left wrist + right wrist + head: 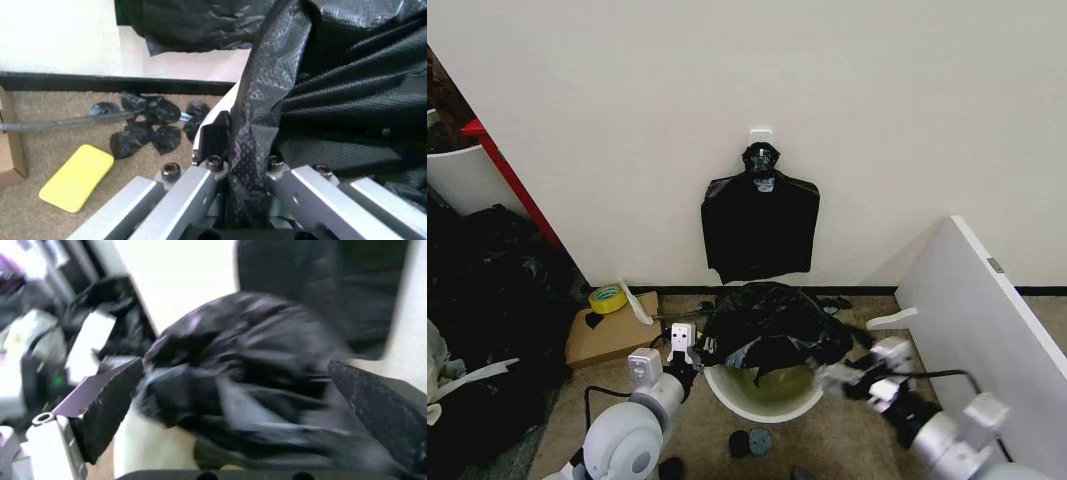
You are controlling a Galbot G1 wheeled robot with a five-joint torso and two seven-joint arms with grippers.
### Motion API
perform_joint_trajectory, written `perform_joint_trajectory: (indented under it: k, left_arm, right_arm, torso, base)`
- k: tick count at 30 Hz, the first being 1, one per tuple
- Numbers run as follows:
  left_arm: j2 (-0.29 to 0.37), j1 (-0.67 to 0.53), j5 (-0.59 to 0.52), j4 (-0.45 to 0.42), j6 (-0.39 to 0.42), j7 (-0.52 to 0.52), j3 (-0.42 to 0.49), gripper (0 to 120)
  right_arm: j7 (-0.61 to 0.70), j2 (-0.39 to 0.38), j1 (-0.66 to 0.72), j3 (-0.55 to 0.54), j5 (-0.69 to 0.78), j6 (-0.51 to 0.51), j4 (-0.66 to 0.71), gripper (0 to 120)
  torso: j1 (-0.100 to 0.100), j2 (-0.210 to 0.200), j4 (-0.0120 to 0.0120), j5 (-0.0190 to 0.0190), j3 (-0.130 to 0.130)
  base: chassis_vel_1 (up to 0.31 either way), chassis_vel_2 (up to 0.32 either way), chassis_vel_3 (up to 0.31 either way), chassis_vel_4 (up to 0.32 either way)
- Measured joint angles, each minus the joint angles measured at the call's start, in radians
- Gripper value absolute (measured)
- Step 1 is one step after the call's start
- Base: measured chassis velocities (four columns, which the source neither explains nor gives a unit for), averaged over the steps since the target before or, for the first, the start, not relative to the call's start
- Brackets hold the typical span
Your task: Place the garbage bag over the trash bin.
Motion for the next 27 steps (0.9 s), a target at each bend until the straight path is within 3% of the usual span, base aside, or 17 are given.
perform_joint_trajectory:
  k: [9, 10, 13, 17, 27]
  left_arm:
    - [0.029, 0.022, 0.038, -0.012, 0.000, 0.018, 0.004, 0]
    - [0.031, 0.029, 0.048, -0.017, -0.001, 0.022, 0.004, 0]
    - [0.024, 0.033, 0.054, -0.021, -0.002, 0.024, 0.007, 0]
    - [0.021, 0.033, 0.057, -0.023, -0.003, 0.024, 0.008, 0]
    - [0.020, 0.043, 0.071, -0.040, -0.011, 0.025, 0.002, 0]
  right_arm:
    - [-0.007, -0.031, 0.037, -0.064, -0.065, -0.020, -0.016, 94]
    - [-0.008, -0.041, 0.041, -0.065, -0.064, -0.024, -0.020, 86]
    - [-0.015, -0.058, 0.040, -0.065, -0.063, -0.032, -0.025, 73]
    - [-0.016, -0.065, 0.039, -0.065, -0.065, -0.035, -0.029, 67]
    - [-0.020, -0.096, 0.031, -0.059, -0.090, -0.034, -0.049, 25]
  torso:
    - [0.000, 0.000, 0.0000, -0.0001, 0.000]
    - [0.000, 0.000, -0.0001, 0.0000, 0.000]
    - [0.000, 0.000, -0.0001, -0.0001, 0.000]
    - [0.000, 0.000, -0.0001, -0.0001, 0.000]
    - [0.000, 0.000, -0.0001, 0.0000, 0.000]
  base:
    - [0.000, 0.000, 0.000, 0.000]
    - [0.000, 0.000, 0.000, 0.000]
    - [0.000, 0.000, 0.000, 0.000]
    - [0.000, 0.000, 0.000, 0.000]
    - [0.000, 0.000, 0.000, 0.000]
